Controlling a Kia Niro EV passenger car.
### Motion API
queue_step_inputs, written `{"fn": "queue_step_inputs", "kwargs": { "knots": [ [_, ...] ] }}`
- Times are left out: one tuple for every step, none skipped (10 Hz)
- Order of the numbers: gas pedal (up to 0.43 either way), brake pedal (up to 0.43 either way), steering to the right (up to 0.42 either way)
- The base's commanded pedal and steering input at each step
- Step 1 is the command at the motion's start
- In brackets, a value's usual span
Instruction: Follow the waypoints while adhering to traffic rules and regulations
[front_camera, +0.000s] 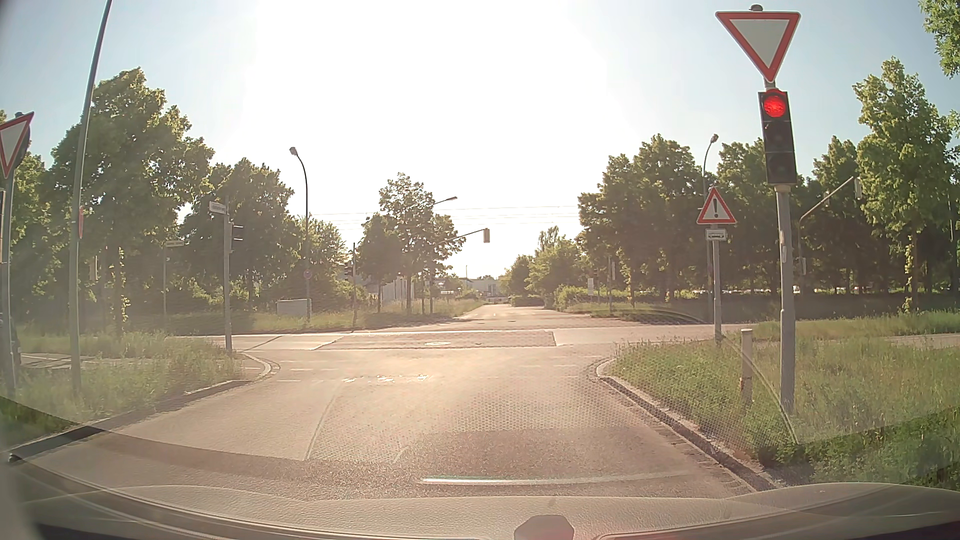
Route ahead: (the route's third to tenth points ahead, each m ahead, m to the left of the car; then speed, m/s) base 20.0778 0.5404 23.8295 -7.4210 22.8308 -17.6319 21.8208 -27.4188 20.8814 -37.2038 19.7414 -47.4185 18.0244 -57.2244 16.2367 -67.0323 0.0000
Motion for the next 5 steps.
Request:
{"fn": "queue_step_inputs", "kwargs": {
  "knots": [
    [0.0,0.28,-0.016],
    [0.0,0.28,-0.016],
    [0.0,0.28,-0.016],
    [0.0,0.28,-0.016],
    [0.0,0.28,-0.016]
  ]
}}
